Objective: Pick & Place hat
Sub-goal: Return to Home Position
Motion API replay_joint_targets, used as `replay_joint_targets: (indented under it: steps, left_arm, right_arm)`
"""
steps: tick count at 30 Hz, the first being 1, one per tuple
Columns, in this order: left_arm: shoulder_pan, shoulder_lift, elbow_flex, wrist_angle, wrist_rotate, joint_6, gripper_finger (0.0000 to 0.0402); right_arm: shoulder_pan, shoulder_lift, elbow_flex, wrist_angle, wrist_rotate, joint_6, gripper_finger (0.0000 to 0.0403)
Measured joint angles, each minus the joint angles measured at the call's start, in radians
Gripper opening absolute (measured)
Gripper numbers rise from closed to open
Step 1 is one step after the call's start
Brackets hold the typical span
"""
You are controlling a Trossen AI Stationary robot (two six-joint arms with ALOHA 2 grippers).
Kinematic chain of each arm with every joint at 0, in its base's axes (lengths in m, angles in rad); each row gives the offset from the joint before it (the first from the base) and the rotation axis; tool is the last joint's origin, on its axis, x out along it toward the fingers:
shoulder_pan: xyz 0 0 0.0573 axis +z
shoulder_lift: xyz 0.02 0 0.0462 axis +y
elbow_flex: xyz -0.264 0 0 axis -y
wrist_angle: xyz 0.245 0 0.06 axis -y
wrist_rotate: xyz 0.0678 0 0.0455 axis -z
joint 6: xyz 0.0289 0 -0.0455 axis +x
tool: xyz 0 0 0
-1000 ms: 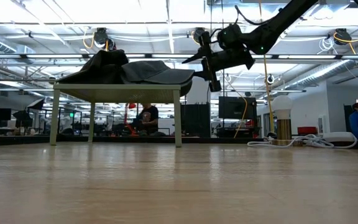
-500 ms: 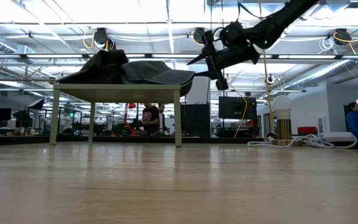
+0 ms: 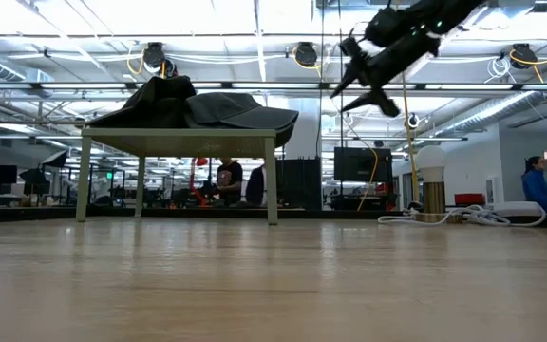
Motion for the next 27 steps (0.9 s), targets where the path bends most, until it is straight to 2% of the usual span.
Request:
replay_joint_targets:
  steps: [8,17,27]
  left_arm:
    - [0.000,0.000,0.000,0.000,-0.001,0.013,0.0141]
    - [0.000,0.000,0.000,0.000,-0.027,0.023,0.0141]
    - [0.001,0.000,0.000,-0.054,-0.027,0.132,0.0141]
  right_arm:
    - [0.008,-0.168,0.000,-0.184,0.232,-0.135,0.0153]
    - [0.077,-0.296,0.000,-0.338,0.470,-0.220,0.0153]
    - [0.253,-0.351,0.000,-0.304,0.477,-0.360,0.0153]
